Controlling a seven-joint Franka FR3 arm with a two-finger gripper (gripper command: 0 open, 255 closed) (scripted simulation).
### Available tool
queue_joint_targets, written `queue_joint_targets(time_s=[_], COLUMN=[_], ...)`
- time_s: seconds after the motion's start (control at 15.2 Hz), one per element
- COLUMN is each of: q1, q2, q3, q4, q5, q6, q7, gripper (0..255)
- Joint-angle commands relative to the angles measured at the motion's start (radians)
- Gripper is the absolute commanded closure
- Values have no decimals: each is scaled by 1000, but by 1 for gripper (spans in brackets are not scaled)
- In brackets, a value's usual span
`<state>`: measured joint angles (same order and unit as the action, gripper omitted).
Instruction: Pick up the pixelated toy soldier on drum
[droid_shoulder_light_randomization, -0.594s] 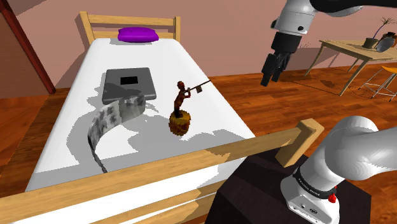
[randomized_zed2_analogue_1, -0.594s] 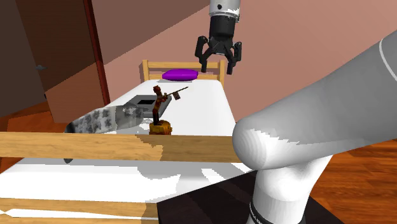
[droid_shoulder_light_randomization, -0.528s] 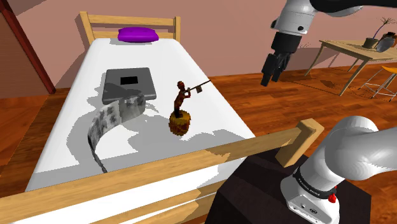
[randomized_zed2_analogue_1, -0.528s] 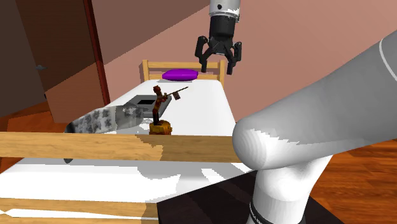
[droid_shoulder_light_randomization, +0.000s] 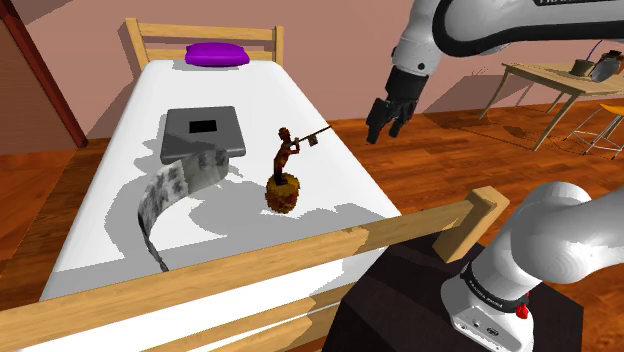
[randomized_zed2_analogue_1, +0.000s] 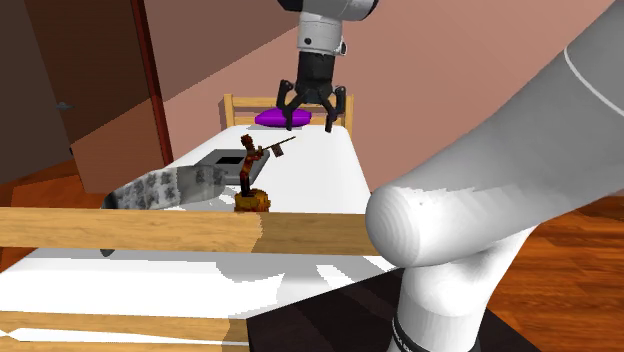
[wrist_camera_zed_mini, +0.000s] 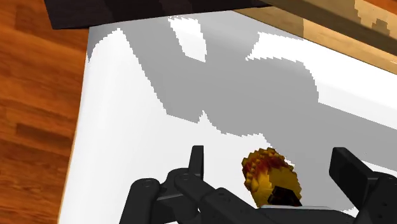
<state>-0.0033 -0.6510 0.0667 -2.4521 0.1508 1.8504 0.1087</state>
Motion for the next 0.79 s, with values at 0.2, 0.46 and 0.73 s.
queue_joint_targets(time_s=[0.2,0.46,0.73], q1=[0,-12,-33], q2=[129,255,391], q3=[77,135,189], q4=[13,56,123], q5=[15,-3,-56], q6=[199,344,470], q7=[100,185,287], gripper=[0,0,0])
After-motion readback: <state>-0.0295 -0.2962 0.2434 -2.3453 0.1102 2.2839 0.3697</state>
